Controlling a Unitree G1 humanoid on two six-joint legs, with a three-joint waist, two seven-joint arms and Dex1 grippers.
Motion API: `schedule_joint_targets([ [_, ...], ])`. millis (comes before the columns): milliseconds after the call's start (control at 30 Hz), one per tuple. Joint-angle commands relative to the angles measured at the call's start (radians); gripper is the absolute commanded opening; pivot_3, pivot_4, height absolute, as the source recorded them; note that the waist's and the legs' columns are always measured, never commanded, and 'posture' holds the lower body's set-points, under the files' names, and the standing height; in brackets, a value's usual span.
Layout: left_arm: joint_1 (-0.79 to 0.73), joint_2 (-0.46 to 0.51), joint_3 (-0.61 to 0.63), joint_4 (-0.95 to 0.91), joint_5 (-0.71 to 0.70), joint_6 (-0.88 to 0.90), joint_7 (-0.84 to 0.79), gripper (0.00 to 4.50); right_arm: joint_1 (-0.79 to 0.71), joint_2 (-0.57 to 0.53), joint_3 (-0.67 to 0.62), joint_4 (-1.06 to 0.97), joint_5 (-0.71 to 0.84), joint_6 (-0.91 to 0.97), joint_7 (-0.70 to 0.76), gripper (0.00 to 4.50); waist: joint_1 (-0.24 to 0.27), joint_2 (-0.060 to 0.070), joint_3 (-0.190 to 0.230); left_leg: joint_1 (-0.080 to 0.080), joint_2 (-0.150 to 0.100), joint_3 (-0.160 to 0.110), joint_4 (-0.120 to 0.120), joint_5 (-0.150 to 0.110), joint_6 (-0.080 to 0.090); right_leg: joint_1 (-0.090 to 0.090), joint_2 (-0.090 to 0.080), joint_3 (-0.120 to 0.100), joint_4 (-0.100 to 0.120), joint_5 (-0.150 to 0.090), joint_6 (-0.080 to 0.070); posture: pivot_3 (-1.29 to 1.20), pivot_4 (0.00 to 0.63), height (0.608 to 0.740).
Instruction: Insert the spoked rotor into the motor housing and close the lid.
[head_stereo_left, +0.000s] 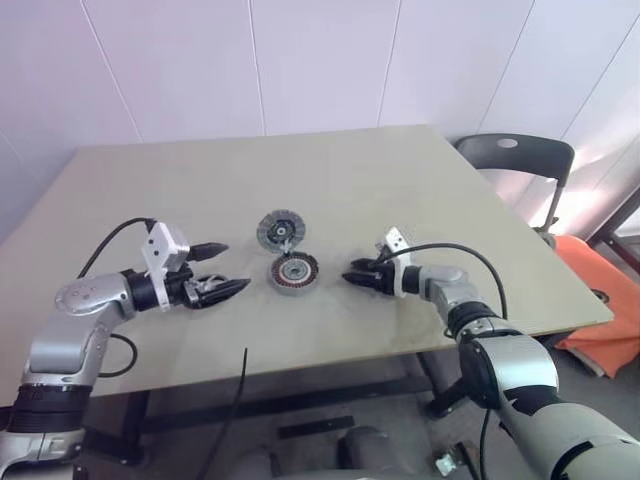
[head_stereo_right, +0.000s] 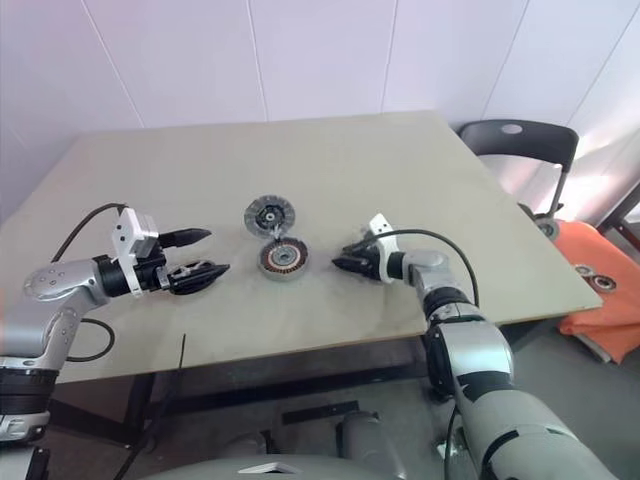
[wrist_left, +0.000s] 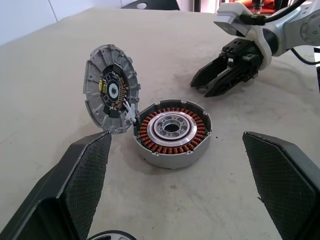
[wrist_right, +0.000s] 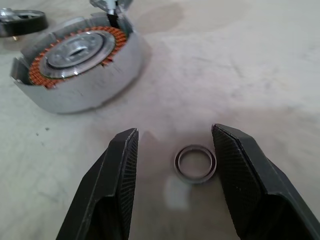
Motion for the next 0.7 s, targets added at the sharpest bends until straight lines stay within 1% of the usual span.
schedule_joint_targets([
  [33, 0.0, -0.001, 0.023, -0.013, -0.001, -0.025, 0.002, 4.5, -0.018, 0.003, 0.003, -0.028, 0.002, -0.01, 0.009, 2.43, 0.001, 0.0, 0.0, 0.0, 0.0, 0.0, 0.0, 0.0, 0.0, 0.0, 0.0, 0.0, 0.0, 0.0, 0.0, 0.0, 0.0, 0.74],
  [333, 0.01, -0.006, 0.024, -0.013, -0.001, -0.034, 0.012, 4.5, -0.017, -0.021, 0.018, -0.026, -0.014, -0.038, 0.008, 2.43, 0.001, 0.0, 0.0, 0.0, 0.0, 0.0, 0.0, 0.0, 0.0, 0.0, 0.0, 0.0, 0.0, 0.0, 0.0, 0.0, 0.0, 0.74],
  [700, 0.012, -0.013, 0.02, -0.035, -0.005, -0.025, 0.029, 4.5, 0.003, -0.035, 0.072, -0.018, -0.078, -0.144, -0.023, 2.43, 0.002, 0.0, 0.0, 0.0, 0.0, 0.0, 0.0, 0.0, 0.0, 0.0, 0.0, 0.0, 0.0, 0.0, 0.0, 0.0, 0.0, 0.74],
])
